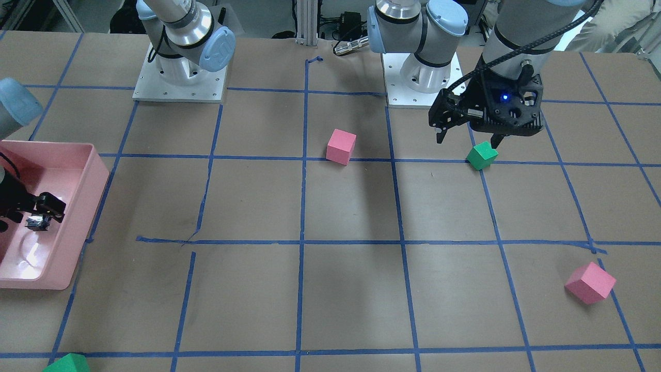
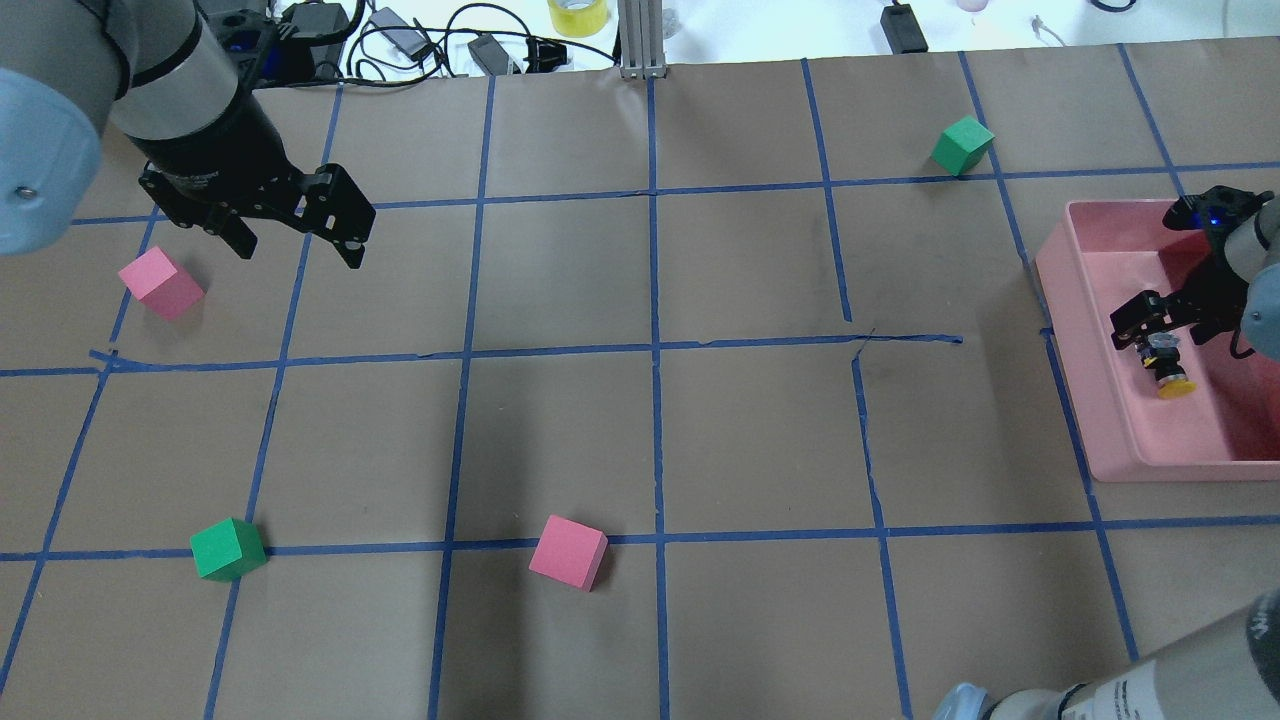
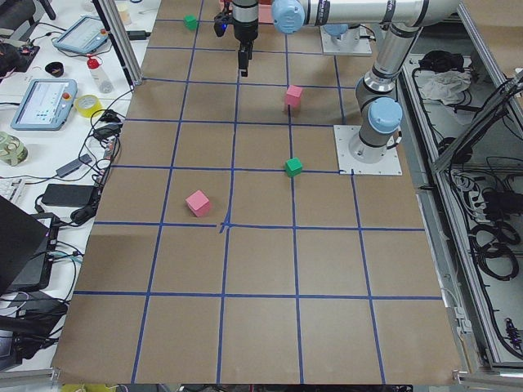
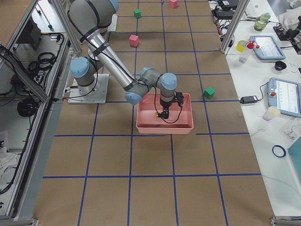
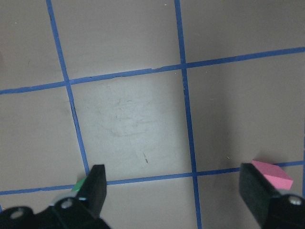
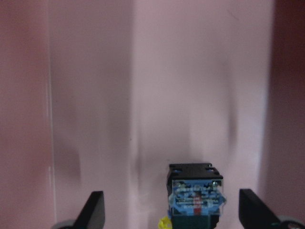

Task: Align button upright
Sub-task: 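Close the right gripper on the button switch body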

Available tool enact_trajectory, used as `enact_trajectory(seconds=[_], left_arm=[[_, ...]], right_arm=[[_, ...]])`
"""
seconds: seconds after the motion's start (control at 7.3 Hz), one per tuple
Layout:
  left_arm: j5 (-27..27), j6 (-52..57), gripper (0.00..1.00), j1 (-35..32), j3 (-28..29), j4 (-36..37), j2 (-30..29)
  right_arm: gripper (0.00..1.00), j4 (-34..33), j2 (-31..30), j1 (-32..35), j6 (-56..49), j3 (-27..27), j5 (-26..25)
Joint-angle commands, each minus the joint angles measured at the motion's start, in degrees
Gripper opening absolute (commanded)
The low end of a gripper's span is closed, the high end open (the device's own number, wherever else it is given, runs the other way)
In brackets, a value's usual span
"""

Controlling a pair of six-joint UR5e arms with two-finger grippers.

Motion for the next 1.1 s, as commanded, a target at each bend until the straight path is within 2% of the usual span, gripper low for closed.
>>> enact_trajectory(seconds=[0.0, 0.41, 0.55, 0.96], left_arm=[[0.05, 0.36, 1.0, 0.0, 0.0, 0.02, 0.02], [-0.04, 0.36, 1.0, 0.0, 0.0, 0.02, 0.1], [-0.12, 0.36, 1.0, 0.0, 0.0, 0.02, 0.02], [0.05, 0.45, 1.0, 0.0, -0.09, -0.25, 0.19]], right_arm=[[1.0, -0.07, 0.21, 0.0, 0.0, 0.0, 0.01], [0.97, -0.07, 0.74, 0.0, 0.0, 0.35, 0.19], [0.87, 0.01, 0.83, 0.0, 0.0, 0.35, 0.1], [0.4, 0.45, 0.74, 0.0, 0.0, -0.09, 0.45]])
